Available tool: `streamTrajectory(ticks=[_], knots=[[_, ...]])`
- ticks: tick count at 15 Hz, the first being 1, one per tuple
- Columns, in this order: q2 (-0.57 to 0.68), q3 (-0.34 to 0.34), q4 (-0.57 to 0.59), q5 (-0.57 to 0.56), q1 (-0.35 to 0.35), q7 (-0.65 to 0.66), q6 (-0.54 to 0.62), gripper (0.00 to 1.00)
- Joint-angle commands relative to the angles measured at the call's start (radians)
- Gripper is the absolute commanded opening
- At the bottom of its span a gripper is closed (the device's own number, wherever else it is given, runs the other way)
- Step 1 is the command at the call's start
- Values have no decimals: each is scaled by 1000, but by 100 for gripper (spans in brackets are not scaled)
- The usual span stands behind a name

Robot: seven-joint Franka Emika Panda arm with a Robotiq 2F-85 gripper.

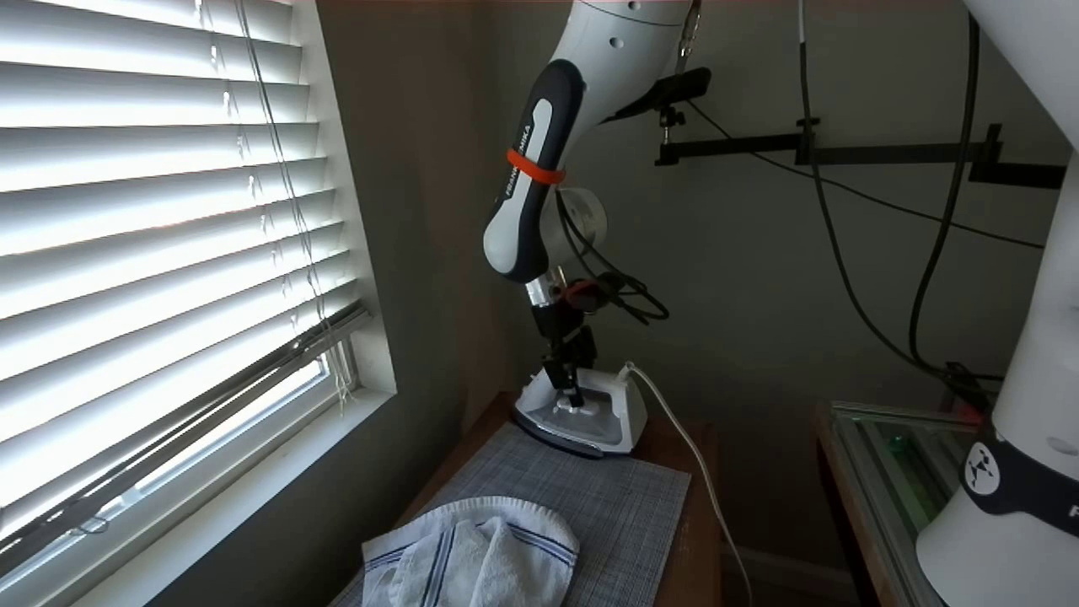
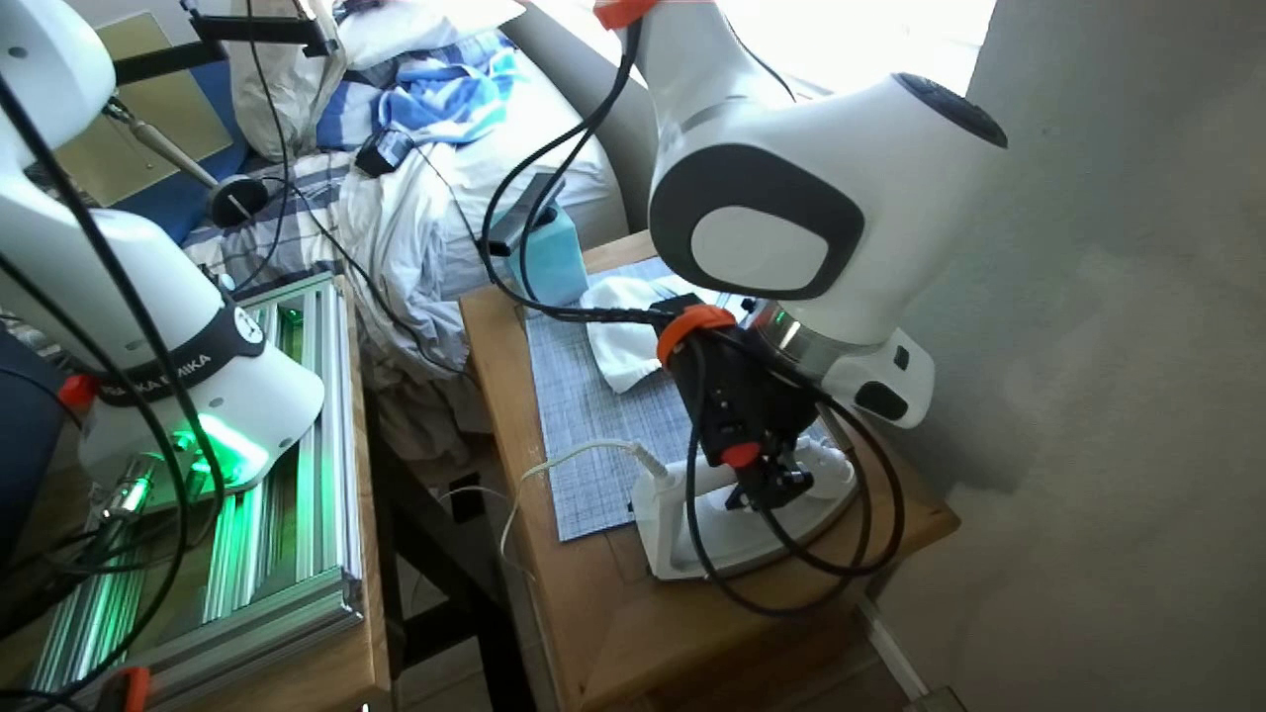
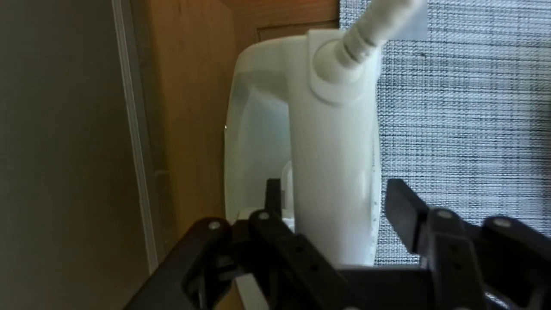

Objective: Put the iron on top of the tea towel

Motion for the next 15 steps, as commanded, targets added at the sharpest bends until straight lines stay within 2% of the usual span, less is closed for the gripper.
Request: streamTrajectory(ticks=[1,4,7,15], knots=[[13,-4,26,3,1,6,-4,34],[-9,-7,12,5,-3,2,8,13],[-6,-8,5,1,0,6,19,1],[-106,-2,-112,-19,15,-21,105,0]])
